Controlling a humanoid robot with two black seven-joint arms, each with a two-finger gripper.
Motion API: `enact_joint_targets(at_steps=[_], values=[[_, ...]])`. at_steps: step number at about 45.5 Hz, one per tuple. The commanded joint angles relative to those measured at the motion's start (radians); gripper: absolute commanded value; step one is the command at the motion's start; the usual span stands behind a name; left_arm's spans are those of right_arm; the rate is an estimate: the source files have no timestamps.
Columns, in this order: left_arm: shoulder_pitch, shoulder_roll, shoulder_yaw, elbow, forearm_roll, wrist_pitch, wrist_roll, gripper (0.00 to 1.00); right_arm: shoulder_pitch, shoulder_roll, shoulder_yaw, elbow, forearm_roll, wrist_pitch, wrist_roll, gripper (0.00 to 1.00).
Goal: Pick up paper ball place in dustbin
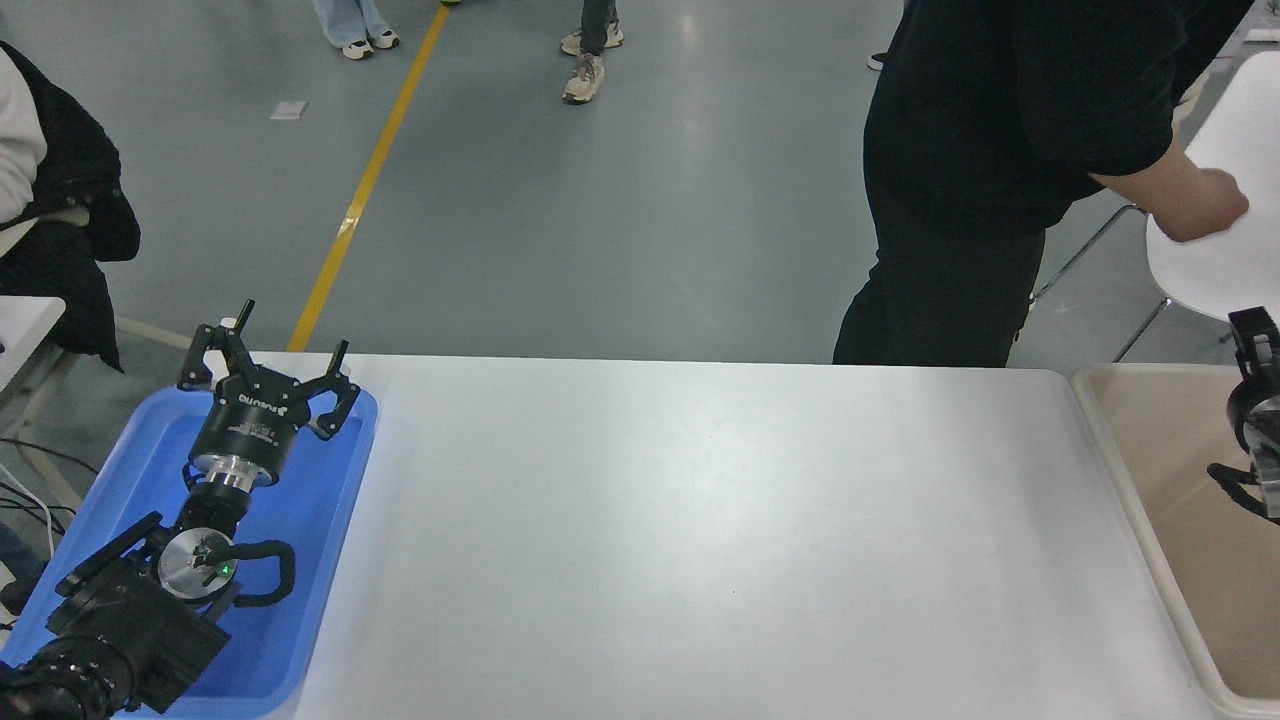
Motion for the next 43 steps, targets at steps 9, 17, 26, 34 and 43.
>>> enact_joint_targets(at_steps=[9,17,26,34,43], values=[[0.000,0.000,0.001,0.000,0.000,0.000,0.000,1.00,-0.169,0.004,0.597,0.475,-0.100,0.008,0.141,1.00],[0.000,0.000,-0.001,0.000,0.000,0.000,0.000,1.00,-0.252,0.078,0.722,0.489,-0.100,0.119,0.316,1.00],[0.000,0.000,0.001,0.000,0.000,0.000,0.000,1.00,-0.376,0.203,0.788,0.489,-0.100,0.189,0.326,1.00],[0.000,0.000,0.001,0.000,0.000,0.000,0.000,1.00,-0.422,0.260,0.795,0.489,-0.102,0.220,0.339,1.00],[0.000,0.000,0.001,0.000,0.000,0.000,0.000,1.00,-0.452,0.297,0.794,0.489,-0.102,0.223,0.365,1.00]])
